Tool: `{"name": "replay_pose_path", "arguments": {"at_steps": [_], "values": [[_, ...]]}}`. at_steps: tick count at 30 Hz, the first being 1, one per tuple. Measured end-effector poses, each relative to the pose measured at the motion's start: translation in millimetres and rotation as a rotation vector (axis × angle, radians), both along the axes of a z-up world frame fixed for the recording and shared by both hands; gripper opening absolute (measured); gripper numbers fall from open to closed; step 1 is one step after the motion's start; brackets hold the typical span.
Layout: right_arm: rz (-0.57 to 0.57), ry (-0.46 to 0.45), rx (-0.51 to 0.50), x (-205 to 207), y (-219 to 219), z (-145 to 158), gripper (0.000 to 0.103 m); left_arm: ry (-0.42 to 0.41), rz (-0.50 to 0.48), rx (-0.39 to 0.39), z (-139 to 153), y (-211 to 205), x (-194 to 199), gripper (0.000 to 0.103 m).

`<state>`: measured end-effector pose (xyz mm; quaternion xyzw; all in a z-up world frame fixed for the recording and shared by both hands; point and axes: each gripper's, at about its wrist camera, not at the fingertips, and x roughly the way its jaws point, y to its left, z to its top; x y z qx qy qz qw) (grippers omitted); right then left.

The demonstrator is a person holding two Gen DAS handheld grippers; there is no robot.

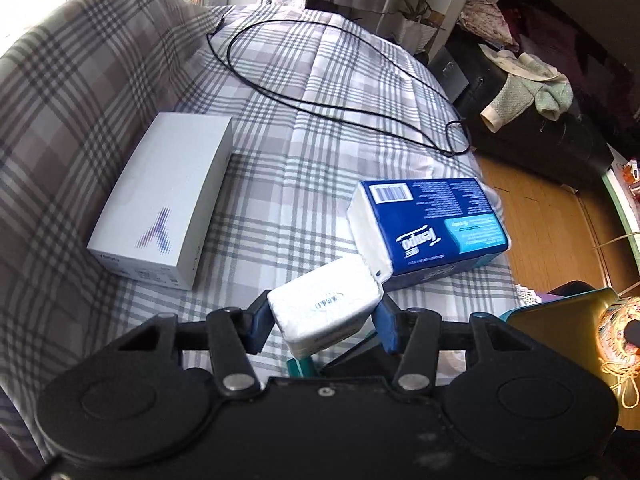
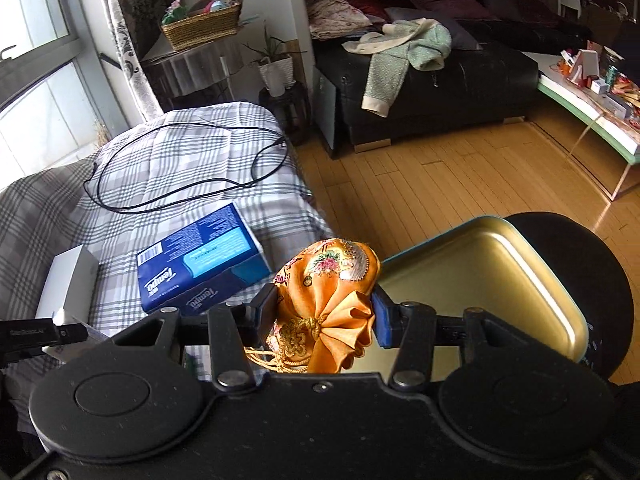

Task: Organize soft objects
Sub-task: 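Carry both items into the gold tray and open both tools to release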

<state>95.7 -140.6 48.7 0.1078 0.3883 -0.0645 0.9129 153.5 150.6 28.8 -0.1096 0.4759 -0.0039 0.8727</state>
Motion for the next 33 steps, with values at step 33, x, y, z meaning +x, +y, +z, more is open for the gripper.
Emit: {"name": "replay_pose_path", "arguments": {"at_steps": [33], "values": [[-0.255,0.101,-0.003,-10,-84,-10,0.056,-0.011,-0.352,0.098,9,-242,-26,0.088]]}}
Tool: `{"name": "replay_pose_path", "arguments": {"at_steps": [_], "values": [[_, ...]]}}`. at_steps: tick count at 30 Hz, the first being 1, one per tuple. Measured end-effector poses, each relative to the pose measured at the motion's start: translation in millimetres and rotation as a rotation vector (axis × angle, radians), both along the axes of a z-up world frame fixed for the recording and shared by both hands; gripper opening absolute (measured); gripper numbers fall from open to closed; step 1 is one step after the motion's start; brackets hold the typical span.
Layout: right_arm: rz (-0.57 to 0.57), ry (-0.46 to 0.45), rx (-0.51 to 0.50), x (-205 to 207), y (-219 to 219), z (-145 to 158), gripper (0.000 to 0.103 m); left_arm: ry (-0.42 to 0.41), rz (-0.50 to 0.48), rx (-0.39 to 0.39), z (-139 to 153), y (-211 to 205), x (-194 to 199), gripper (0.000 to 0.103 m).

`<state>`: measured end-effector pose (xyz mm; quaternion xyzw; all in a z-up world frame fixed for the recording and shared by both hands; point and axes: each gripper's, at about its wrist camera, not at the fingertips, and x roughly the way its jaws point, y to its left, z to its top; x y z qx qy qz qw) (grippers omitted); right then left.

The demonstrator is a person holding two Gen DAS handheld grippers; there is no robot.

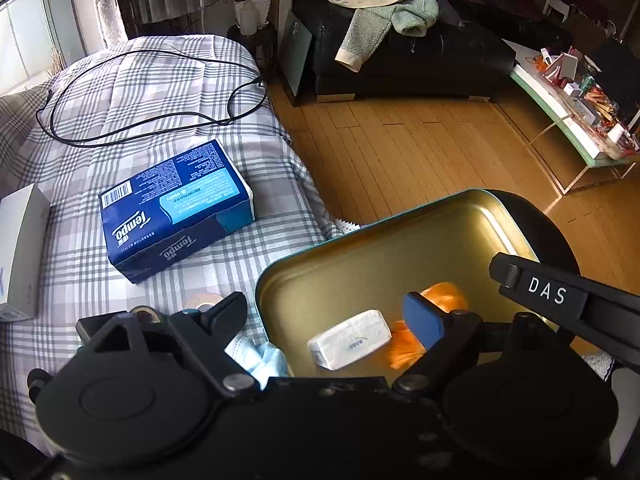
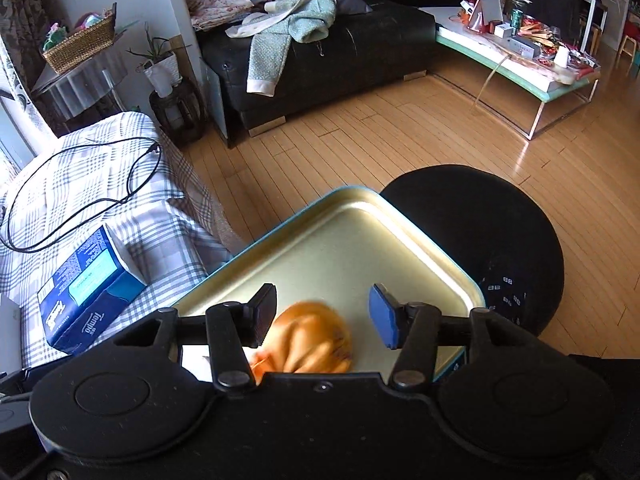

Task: Organize soft objects
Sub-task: 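Carry both items into the gold tray and open both tools to release, then move right tool to the beige tape roll while left tool returns to the pile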

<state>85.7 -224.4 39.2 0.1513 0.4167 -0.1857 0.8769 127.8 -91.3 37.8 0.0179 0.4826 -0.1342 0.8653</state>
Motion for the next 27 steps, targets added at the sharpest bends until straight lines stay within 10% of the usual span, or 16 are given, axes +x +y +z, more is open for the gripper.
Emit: {"name": "replay_pose_path", "arguments": {"at_steps": [9,27], "values": [[0.005,-0.068,-0.015,-1,5,5,0.084,-0.069,0.043,-0.002,5,19,-6,0.103],[-0.042,-0.110,-0.025,-6,14,-4,0.083,-0.206,0.031,0.048,20,34,-30,0.103]]}}
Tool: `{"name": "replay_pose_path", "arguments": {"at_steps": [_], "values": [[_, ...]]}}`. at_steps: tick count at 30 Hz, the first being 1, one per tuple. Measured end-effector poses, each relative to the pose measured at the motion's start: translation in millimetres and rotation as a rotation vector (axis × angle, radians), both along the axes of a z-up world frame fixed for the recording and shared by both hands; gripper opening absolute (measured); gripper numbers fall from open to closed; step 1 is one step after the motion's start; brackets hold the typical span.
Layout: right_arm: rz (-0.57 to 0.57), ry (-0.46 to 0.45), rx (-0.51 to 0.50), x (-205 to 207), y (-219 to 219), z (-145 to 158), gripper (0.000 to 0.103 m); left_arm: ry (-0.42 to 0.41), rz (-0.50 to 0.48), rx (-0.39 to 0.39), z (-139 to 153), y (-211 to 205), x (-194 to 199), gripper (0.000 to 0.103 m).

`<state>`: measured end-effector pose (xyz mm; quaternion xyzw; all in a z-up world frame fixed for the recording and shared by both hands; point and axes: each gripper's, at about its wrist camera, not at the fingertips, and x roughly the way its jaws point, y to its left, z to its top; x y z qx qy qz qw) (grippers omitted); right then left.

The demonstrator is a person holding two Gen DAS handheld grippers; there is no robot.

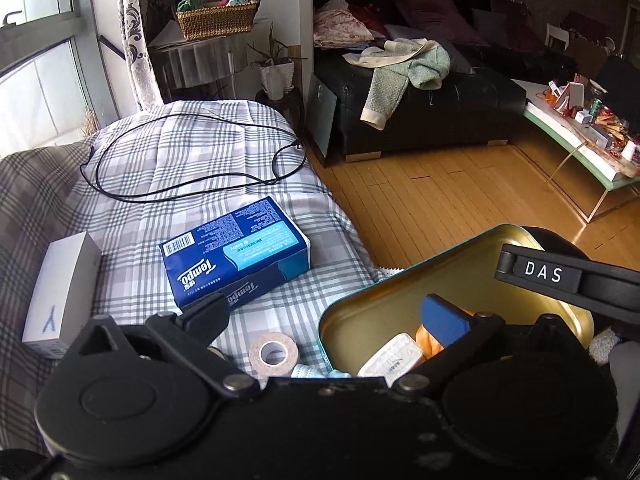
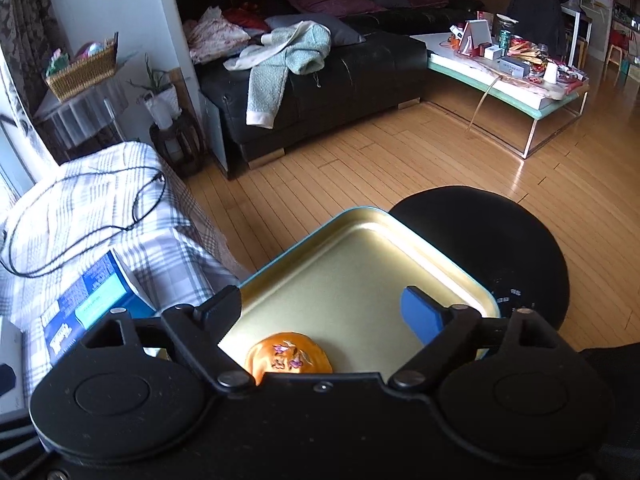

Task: Organize soft objects
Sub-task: 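Move right tool to the beige tape roll while left tool returns to the pile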

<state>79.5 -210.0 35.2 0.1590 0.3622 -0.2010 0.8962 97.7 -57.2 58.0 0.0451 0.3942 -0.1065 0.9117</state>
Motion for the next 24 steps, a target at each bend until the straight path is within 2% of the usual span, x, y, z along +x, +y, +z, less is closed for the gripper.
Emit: {"name": "replay_pose_path", "arguments": {"at_steps": [3,8,15,24], "values": [[0.022,-0.002,0.009,0,2,1,0.083,0.024,0.019,-0.026,0,8,-1,0.103],[0.076,0.015,-0.001,2,12,1,0.083,0.025,0.079,-0.027,2,32,-2,0.103],[0.176,0.046,-0.011,3,34,0,0.083,0.008,0.236,-0.030,9,95,5,0.103],[0.274,0.078,-0.044,6,70,-2,0.083,0.059,0.446,-0.054,-4,183,15,0.103]]}}
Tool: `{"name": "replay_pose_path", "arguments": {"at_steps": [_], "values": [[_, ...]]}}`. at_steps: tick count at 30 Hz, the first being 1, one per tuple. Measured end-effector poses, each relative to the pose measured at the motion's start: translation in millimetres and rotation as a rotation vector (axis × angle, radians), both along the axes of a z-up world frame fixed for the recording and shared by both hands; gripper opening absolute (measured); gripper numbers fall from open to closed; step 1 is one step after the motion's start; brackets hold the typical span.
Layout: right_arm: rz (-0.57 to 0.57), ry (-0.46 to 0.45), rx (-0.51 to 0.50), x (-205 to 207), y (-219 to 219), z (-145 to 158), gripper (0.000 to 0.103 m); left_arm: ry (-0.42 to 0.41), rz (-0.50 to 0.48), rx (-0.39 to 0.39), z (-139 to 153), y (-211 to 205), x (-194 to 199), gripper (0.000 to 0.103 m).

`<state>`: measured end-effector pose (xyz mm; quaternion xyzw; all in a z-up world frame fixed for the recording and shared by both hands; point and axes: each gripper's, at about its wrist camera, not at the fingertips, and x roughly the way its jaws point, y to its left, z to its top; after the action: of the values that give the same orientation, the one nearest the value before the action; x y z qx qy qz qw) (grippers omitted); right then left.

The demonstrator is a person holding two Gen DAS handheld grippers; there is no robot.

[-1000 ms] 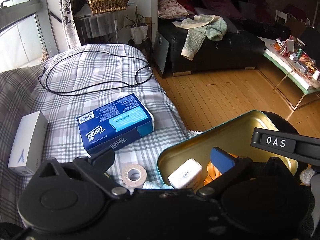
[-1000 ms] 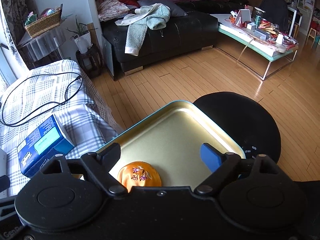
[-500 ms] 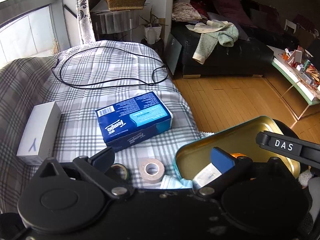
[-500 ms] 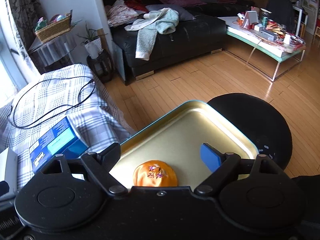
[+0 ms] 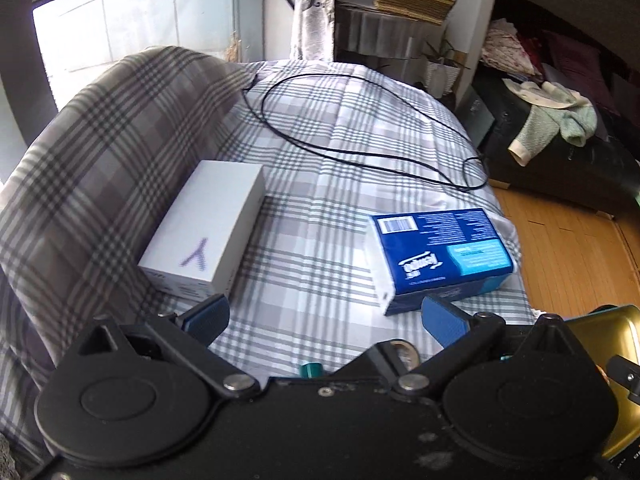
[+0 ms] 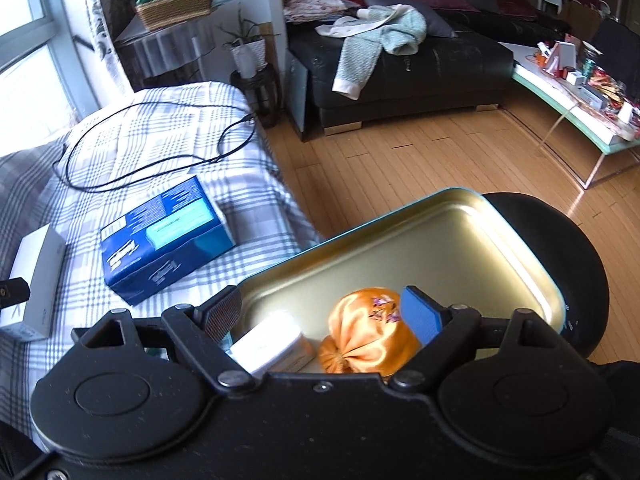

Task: Organize soft objects
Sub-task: 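Move right tool to the beige tape roll while left tool returns to the pile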

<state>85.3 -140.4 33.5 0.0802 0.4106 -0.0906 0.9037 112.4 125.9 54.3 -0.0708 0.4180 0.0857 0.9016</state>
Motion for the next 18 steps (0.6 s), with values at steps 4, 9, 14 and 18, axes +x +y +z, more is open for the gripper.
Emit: {"name": "replay_pose_path", "arguments": {"at_steps": [4,9,14,18], "values": [[0.054,0.019,-0.026,2,20,-3,0.083,0.040,0.052,-0.009,-13,30,5,0.103],[0.129,0.043,-0.030,4,43,-6,0.083,0.078,0.091,-0.001,-26,57,6,0.103],[0.211,0.042,-0.050,0,69,-7,0.083,0.090,0.133,0.005,-33,80,5,0.102],[0.291,0.036,-0.062,-6,90,-7,0.083,0.090,0.160,-0.005,-35,95,4,0.102]]}}
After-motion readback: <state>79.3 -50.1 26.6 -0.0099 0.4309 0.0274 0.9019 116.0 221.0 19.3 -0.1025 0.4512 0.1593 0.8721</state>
